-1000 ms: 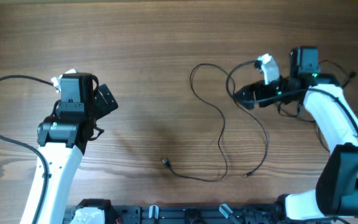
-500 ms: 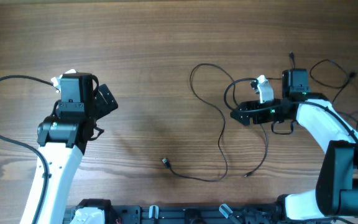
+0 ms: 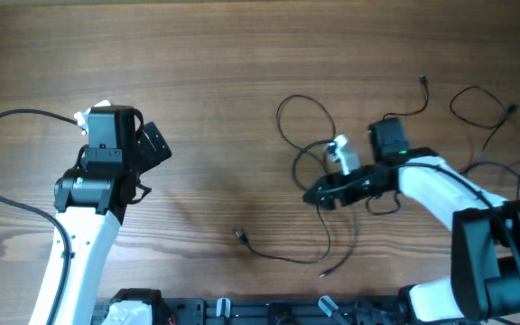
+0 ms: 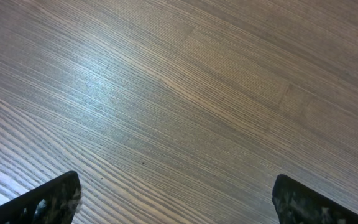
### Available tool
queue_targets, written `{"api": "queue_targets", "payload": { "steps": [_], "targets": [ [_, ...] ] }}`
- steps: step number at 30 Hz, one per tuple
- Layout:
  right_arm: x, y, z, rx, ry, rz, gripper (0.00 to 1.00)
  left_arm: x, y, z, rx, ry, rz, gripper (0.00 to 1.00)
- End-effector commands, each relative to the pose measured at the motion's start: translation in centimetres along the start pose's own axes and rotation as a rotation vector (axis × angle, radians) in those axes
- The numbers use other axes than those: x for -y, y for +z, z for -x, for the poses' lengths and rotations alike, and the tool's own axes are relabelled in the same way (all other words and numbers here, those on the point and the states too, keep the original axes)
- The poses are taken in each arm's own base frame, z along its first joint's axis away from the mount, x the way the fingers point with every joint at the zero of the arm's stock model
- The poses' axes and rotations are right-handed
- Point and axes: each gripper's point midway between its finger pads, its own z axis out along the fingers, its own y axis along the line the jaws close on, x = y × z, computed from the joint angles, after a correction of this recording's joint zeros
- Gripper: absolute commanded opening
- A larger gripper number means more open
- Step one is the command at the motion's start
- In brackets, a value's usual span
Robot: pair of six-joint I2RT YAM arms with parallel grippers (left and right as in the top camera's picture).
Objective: Untangle cables
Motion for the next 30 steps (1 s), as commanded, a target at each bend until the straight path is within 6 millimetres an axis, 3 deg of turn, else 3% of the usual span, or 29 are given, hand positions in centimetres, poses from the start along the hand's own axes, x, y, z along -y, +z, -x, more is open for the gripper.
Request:
{"api": "queue_targets", "payload": {
  "steps": [1, 7, 17, 19, 21, 22, 25, 27, 30],
  "targets": [
    [-2.0, 1.6, -1.1, -0.065, 0.009, 0.014, 0.86, -0.2, 0.0, 0.1, 0.001, -0.023, 0.002, 1.00],
    [-2.7, 3.4, -2.6, -0.149, 0.043, -0.072, 0.86, -0.2, 0.0, 0.1, 0.002, -0.023, 0.002, 1.00],
    [-3.9, 4.3, -4.6, -0.228, 0.092, -0.091, 0.85, -0.2, 0.0, 0.1, 0.001, -0.023, 0.002, 1.00],
    [-3.3, 4.6, -4.5, -0.222, 0.117, -0.159, 0.81, -0.2, 0.0, 0.1, 0.002, -0.023, 0.002, 1.00],
    [-1.8, 4.6, -4.2, -0.193, 0.172, -0.278, 0.69, -0.2, 0.0, 0.1, 0.002, -0.023, 0.002, 1.00],
    [-0.8, 4.5, -4.1, -0.170, 0.218, -0.354, 0.55, -0.2, 0.0, 0.1, 0.002, -0.023, 0.002, 1.00],
    [1.2, 3.7, -4.0, -0.119, 0.336, -0.494, 0.30, -0.2, 0.0, 0.1, 0.001, -0.023, 0.002, 1.00],
    [1.8, 3.4, -4.0, -0.105, 0.350, -0.534, 0.05, -0.2, 0.0, 0.1, 0.001, -0.023, 0.002, 1.00],
    [1.7, 3.3, -3.6, -0.096, 0.345, -0.534, 0.04, -0.2, 0.0, 0.1, 0.001, -0.023, 0.002, 1.00]
  ]
}}
